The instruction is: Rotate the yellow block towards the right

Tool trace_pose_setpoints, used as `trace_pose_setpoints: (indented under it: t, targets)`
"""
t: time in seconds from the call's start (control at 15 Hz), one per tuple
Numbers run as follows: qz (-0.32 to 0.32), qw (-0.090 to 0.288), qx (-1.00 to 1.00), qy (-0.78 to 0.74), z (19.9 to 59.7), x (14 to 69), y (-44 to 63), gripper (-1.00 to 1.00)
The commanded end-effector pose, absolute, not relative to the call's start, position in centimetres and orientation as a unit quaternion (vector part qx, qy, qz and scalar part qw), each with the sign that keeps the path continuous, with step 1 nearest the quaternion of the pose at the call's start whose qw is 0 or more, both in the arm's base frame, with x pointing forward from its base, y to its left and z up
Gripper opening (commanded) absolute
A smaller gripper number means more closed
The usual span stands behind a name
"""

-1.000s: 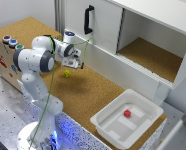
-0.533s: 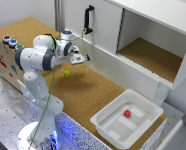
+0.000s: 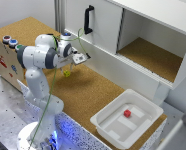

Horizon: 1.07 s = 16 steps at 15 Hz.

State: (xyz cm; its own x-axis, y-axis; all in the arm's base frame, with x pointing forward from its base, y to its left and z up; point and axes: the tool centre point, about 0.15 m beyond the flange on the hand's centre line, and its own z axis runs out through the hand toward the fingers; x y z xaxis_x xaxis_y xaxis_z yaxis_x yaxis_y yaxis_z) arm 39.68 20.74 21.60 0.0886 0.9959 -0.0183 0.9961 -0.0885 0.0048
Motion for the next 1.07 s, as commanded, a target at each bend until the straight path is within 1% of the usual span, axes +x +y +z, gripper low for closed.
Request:
trace_pose_setpoints:
  t: [0.0, 0.07, 0.67, 0.8, 0.93, 1.0]
  targets:
    - [-0.007, 0.021, 0.724, 0.689, 19.9, 39.9, 20.7, -1.0]
    - [-0.005, 0.015, 0.727, 0.686, 19.9, 39.9, 20.6, -1.0]
    - [-0.007, 0.024, 0.756, 0.655, 20.0, 40.0, 20.1, -1.0]
    - [0.0, 0.024, 0.769, 0.639, 21.1, 40.0, 19.9, -1.0]
    - [0.01, 0.016, 0.797, 0.604, 22.9, 40.3, 19.6, -1.0]
    - [0.009, 0.02, 0.809, 0.587, 23.4, 40.2, 19.5, -1.0]
